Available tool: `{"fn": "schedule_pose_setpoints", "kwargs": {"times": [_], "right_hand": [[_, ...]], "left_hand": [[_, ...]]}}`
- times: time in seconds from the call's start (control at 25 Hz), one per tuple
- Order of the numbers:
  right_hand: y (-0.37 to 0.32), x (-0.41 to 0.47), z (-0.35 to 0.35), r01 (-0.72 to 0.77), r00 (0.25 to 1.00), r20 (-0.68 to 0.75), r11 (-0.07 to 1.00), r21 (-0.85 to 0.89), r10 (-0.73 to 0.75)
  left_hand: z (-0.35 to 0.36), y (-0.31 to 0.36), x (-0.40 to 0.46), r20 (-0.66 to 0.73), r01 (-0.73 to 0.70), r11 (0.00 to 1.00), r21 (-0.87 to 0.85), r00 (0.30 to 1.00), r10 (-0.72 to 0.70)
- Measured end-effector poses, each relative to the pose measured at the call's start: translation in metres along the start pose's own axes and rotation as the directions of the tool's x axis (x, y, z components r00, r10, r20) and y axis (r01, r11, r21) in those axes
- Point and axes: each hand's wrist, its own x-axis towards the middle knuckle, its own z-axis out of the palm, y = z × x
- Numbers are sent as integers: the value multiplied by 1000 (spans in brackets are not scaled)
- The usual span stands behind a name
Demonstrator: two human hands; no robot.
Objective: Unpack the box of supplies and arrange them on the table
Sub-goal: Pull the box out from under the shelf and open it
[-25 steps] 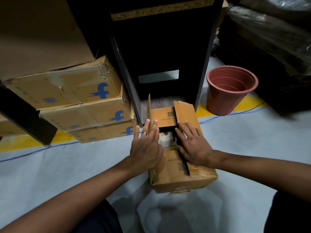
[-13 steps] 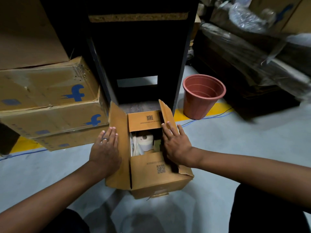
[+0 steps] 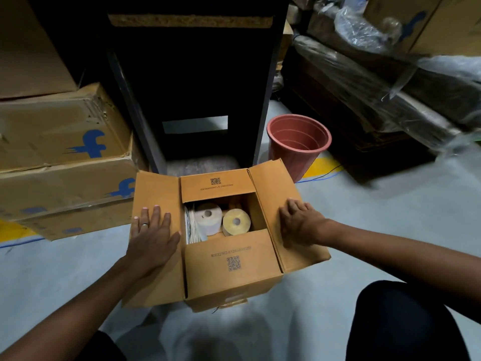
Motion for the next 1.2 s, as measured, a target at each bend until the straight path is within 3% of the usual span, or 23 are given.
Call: {"fn": "schedule_pose_setpoints", "kwargs": {"times": [0.12, 0.28, 0.48, 0.56, 0.68, 0.88, 1.04, 1.12, 1.2], "right_hand": [[17, 8, 19, 82, 996, 21, 969, 233, -90], [13, 19, 42, 47, 986, 118, 874, 483, -118], [2, 37, 41, -80, 967, 206, 585, 807, -151], [1, 39, 34, -118, 979, 187, 509, 853, -86], [6, 31, 12, -96, 995, 97, 539, 837, 27], [15, 21, -14, -54, 998, 48, 636, 770, 27], [-1, 17, -14, -44, 994, 109, 822, 568, -22], [-9, 16, -13, -42, 991, 133, 861, 507, -30], [-16, 15, -13, -37, 986, 159, 876, 481, -45]], "left_hand": [[6, 16, 4, -39, 9, 996, -91, 999, -13], [18, 33, -1, -45, -54, 988, -144, 998, 48], [16, 38, -10, -44, -86, 945, -316, 996, 76], [7, 40, -12, -35, -62, 902, -428, 998, 52], [-11, 37, -10, 50, 5, 755, -655, 998, 37], [-40, 35, -20, 250, -67, 658, -750, 892, 376], [-41, 46, -38, 408, -120, 802, -585, 811, 419], [-33, 53, -48, 452, -173, 887, -428, 809, 376], [-25, 66, -61, 447, -240, 908, -343, 809, 383]]}}
